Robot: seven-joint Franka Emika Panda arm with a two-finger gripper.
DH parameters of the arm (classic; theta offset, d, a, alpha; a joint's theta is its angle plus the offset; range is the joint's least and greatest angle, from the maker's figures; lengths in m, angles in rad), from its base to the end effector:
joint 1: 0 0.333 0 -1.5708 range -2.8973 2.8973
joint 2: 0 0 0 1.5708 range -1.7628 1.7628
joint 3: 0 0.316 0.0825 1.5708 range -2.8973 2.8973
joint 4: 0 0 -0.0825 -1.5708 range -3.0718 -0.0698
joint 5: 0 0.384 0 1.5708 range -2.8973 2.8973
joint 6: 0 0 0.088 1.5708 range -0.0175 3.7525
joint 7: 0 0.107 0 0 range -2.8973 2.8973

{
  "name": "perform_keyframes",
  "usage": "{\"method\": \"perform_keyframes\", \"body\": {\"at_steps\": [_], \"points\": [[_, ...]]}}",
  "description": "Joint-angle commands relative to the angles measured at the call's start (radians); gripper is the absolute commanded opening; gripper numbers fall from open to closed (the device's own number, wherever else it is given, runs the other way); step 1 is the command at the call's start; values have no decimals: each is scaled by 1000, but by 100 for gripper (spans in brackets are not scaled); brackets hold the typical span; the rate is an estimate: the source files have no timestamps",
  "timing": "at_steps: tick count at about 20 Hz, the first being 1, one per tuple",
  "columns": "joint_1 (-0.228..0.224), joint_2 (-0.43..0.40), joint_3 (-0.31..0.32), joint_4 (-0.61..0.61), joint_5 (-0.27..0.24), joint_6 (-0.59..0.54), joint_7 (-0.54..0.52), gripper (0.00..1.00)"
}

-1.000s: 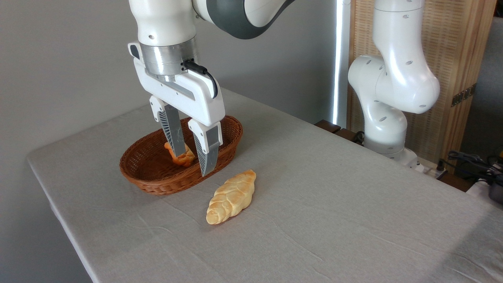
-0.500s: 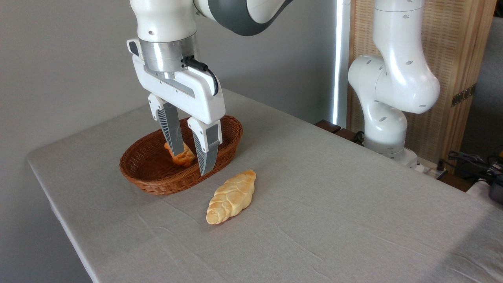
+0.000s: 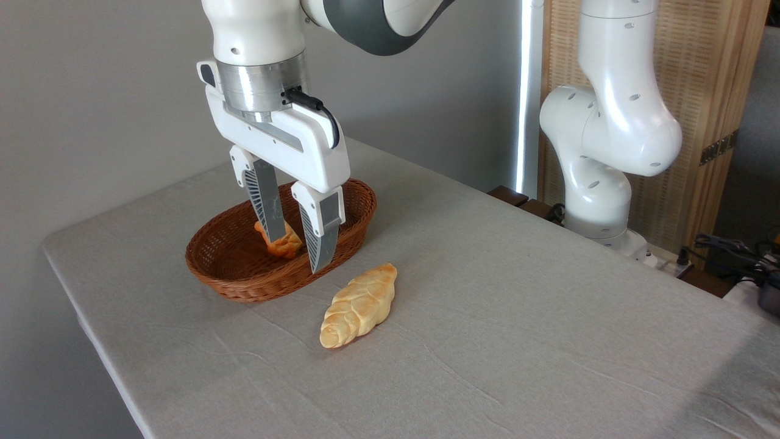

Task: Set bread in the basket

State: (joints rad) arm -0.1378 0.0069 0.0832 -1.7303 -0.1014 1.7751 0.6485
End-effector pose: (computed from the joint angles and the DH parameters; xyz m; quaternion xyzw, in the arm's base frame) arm 0.5678 -0.0400 0.5630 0.9407 -0.3351 0.0326 0.0418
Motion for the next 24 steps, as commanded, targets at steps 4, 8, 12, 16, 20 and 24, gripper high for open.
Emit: {"method": "perform_keyframes", "body": {"at_steps": [4,8,12,16,20,24], "points": [[-8,1,13,18,2,-26,13,100],[-8,1,12,18,0,-25,13,100],[-8,1,12,17,0,-23,13,100],[-8,1,10,14,0,-22,13,100],[-8,-16,12,9,3,-22,16,100],[-9,-85,12,-79,11,-14,60,100]]}}
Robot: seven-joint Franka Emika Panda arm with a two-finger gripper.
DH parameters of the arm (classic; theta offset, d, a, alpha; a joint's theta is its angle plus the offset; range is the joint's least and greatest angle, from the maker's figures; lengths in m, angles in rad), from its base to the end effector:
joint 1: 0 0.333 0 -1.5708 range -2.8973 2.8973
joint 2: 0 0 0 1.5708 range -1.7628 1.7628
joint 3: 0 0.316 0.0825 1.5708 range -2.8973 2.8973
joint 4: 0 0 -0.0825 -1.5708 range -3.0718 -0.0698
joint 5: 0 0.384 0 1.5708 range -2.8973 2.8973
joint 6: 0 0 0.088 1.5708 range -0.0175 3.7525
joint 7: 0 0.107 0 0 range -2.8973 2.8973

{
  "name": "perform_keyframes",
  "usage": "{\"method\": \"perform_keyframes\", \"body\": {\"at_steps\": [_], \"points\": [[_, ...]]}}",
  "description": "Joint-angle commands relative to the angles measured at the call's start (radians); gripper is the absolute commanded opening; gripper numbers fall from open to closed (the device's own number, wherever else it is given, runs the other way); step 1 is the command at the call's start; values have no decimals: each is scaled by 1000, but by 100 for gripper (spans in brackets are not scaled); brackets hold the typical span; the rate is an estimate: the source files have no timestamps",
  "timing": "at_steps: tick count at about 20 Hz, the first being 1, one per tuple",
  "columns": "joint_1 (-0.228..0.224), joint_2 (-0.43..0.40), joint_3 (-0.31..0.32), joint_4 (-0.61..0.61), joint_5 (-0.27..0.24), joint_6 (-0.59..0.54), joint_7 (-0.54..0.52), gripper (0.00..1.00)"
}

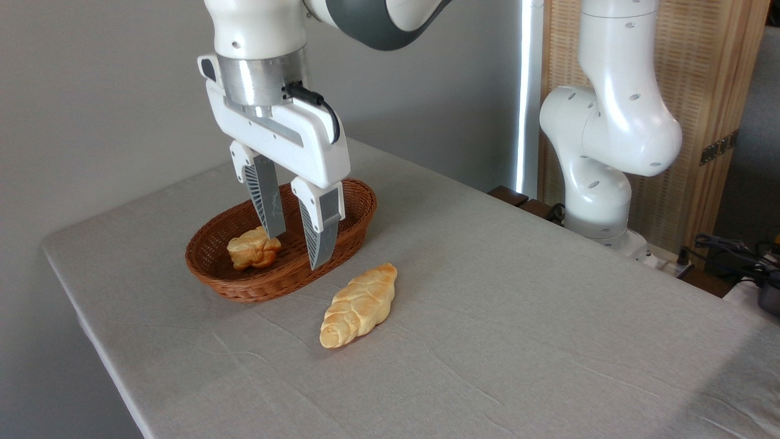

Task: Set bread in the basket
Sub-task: 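Raise the gripper and move it over the croissant-shaped loaf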

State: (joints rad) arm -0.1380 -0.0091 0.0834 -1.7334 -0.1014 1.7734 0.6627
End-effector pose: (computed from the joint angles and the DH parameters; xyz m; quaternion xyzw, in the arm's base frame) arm 0.5636 -0.0395 0.5704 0.9380 -0.3420 0.0384 0.0406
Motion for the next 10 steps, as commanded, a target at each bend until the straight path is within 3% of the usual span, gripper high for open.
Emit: {"method": "perform_keyframes", "body": {"at_steps": [1,4,10], "points": [[-9,-75,12,-95,11,-11,63,100],[-8,-80,13,-159,11,-3,69,100],[-6,-69,13,-281,11,123,58,100]]}}
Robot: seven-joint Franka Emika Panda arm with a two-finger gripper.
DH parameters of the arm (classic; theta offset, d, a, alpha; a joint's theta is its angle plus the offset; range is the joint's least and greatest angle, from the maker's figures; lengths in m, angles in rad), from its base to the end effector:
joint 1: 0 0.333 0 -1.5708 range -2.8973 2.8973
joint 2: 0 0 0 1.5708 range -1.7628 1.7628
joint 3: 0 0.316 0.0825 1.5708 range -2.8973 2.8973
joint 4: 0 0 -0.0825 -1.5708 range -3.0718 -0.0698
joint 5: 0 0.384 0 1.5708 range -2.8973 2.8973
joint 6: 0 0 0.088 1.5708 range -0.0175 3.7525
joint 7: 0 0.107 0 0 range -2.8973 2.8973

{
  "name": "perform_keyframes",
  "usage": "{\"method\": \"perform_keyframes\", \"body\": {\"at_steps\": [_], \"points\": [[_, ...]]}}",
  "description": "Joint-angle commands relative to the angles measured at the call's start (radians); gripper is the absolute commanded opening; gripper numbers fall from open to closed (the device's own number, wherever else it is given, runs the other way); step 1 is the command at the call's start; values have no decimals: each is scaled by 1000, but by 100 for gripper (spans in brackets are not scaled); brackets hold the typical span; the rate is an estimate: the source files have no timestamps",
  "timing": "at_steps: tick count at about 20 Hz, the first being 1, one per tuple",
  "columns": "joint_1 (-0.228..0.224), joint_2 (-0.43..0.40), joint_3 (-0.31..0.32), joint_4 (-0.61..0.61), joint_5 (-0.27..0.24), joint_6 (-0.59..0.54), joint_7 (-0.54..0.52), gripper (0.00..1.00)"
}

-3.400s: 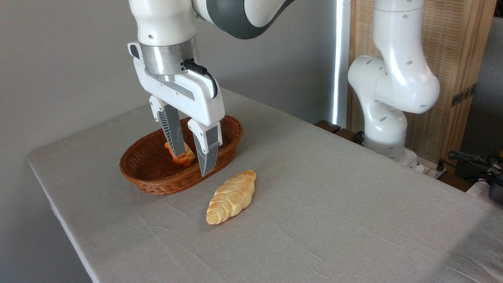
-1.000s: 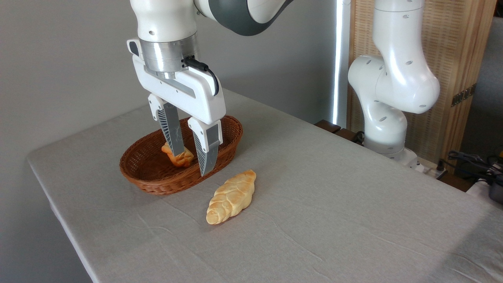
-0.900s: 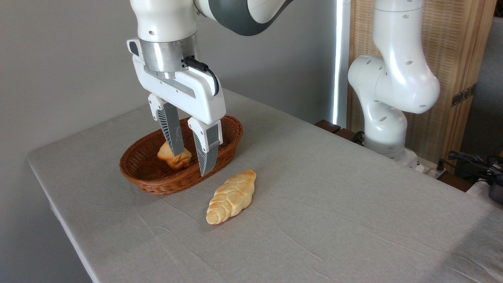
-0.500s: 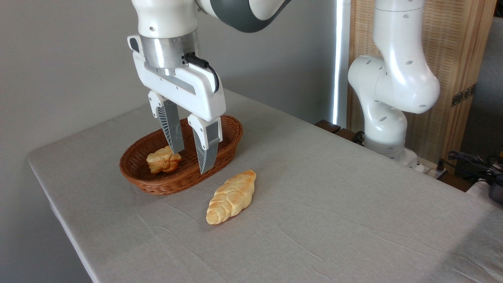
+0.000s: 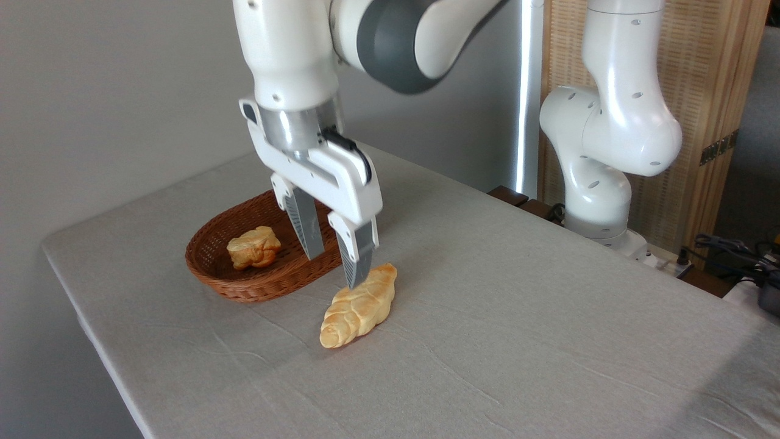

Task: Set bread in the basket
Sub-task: 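Raise the gripper and move it over the croissant-shaped loaf, then lower the open gripper around the middle of the croissant loaf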

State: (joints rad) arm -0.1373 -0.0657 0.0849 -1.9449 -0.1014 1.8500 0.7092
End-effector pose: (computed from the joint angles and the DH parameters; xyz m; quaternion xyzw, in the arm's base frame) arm 0.5364 -0.0352 0.5066 0.9324 -0.3576 0.0026 0.0533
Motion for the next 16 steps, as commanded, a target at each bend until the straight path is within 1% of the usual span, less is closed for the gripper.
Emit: {"method": "perform_keyframes", "body": {"at_steps": [1,3,5,7,8,10,12,14,16], "points": [[-7,-13,12,-81,-3,47,7,100],[-7,-11,12,-112,-6,52,-19,100],[-7,-6,12,-152,-6,99,-66,100],[-11,-6,10,-173,-6,152,-170,100],[-11,-5,10,-175,-6,159,-206,100],[-13,4,10,-177,-6,161,-238,100],[-16,17,9,-183,-6,163,-247,100],[-18,32,1,-183,-9,195,-250,100],[-37,46,-1,-183,-9,210,-278,100]]}}
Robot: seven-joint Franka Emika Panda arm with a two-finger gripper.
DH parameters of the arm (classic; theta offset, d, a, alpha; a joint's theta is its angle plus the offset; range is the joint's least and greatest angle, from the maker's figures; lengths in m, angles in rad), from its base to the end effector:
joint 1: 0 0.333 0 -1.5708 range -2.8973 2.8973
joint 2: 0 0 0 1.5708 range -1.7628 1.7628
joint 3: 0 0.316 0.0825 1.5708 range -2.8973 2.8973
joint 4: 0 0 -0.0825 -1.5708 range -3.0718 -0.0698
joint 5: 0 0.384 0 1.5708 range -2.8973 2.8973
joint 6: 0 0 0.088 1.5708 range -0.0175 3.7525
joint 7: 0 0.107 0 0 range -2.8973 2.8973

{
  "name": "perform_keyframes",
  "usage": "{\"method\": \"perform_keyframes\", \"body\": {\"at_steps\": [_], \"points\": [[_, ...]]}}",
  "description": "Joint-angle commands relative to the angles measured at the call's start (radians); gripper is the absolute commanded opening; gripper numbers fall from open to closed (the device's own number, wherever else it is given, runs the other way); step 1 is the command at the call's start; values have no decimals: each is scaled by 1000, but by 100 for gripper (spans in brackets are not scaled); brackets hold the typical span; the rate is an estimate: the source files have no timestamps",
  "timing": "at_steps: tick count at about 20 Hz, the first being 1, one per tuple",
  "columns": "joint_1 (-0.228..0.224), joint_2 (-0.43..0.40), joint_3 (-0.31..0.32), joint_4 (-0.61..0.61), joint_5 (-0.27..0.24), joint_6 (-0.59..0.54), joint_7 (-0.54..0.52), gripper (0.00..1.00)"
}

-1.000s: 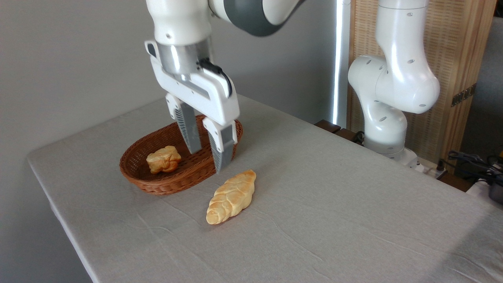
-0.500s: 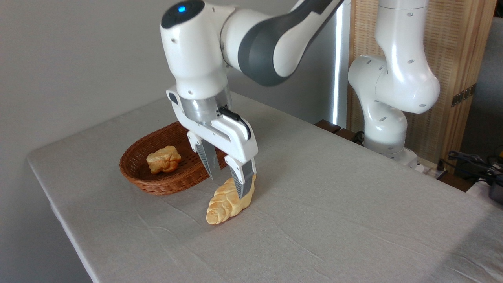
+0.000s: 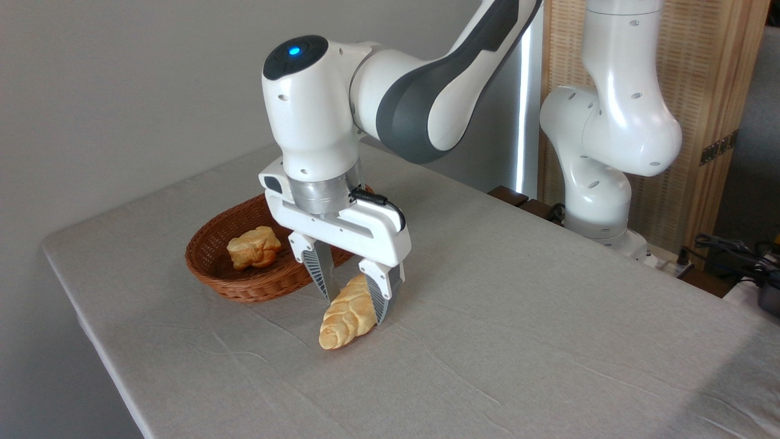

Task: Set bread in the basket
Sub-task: 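Lower the open gripper around the middle of the croissant loaf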

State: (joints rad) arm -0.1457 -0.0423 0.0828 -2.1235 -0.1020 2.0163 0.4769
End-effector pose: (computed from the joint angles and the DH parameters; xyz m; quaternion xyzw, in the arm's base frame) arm 0.5241 -0.0387 0.4243 0.9682 -0.2436 -0.0222 0.0527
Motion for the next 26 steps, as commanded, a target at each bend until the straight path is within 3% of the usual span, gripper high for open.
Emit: {"method": "perform_keyframes", "body": {"at_steps": [1,23,26], "points": [[-31,27,2,-4,-8,50,-44,100],[-40,22,3,17,8,41,-29,100],[-41,25,3,17,13,38,21,100]]}}
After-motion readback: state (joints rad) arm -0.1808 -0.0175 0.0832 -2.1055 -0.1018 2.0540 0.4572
